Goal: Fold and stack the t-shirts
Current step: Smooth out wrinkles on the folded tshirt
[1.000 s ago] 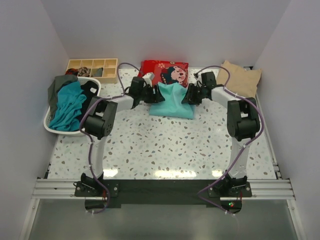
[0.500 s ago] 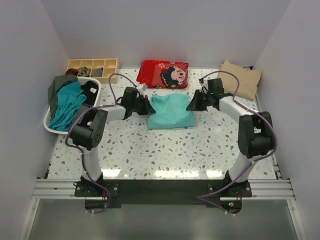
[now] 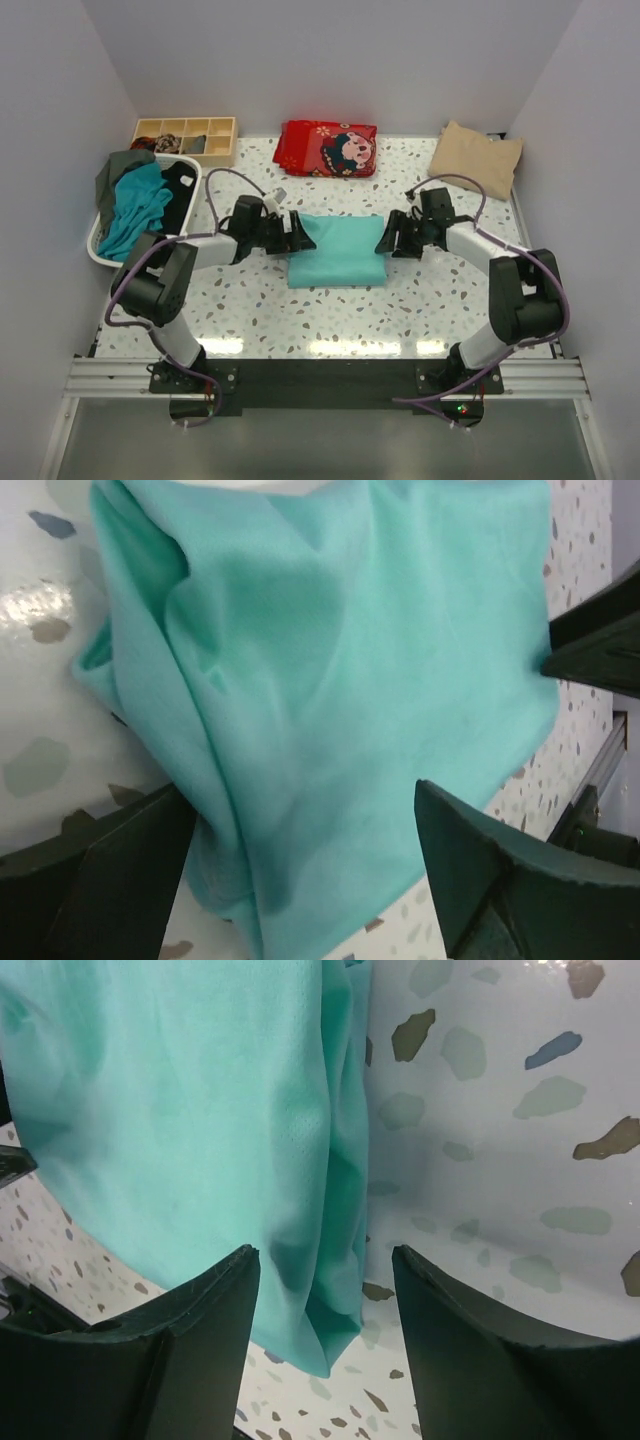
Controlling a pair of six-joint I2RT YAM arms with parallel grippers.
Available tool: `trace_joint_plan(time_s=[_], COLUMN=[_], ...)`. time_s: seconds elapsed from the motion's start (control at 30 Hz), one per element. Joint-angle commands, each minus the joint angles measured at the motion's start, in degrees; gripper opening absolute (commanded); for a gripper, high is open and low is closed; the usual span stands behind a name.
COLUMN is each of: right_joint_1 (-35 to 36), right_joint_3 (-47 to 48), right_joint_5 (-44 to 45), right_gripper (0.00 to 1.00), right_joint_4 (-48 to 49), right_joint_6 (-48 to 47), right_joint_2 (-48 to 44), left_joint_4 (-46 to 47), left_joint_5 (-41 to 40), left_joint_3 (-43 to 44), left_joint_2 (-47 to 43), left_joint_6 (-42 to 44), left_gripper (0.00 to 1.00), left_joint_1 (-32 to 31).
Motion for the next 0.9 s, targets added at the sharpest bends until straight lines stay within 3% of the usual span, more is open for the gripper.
trace_joint_plan(time_s=[0.0, 0.13, 0.23, 0.37, 0.67, 0.87], right_joint_1=[0.0, 0.0, 0.0, 0.2, 0.5, 0.6], right_joint_3=[2.9, 7.8, 10.6, 12.5, 14.6, 14.2], right_joint_5=[5.0, 8.1, 5.1, -3.0, -10.2, -6.6], right_gripper=[0.61, 0.64, 0.64, 0.59, 0.56, 0.54], right_joint_4=[-0.2, -2.4, -1.9, 3.4, 11.0, 10.1], right_joint_6=[-1.6, -2.4, -1.7, 0.8, 3.5, 1.3], right_joint_2=[-2.5, -5.5, -4.9, -1.6, 7.8, 12.7], left_joint_4=[-0.1, -5.0, -4.4, -0.5, 14.0, 16.4], left_joint_5=[-3.1, -11.9, -12.6, -8.3, 5.0, 7.2], left_joint_3=[-1.9, -0.7, 1.8, 5.4, 9.9, 9.3], left_joint_2=[-5.3, -13.4, -15.7, -10.6, 3.5, 7.4], left_joint_6=[1.4, 3.5, 3.9, 2.4, -2.6, -4.2], left_gripper=[0.96, 1.00, 1.00, 1.00, 0.94, 0.93], left_joint_1=[-0.4, -0.3, -0.4, -0.4, -0.9, -0.8])
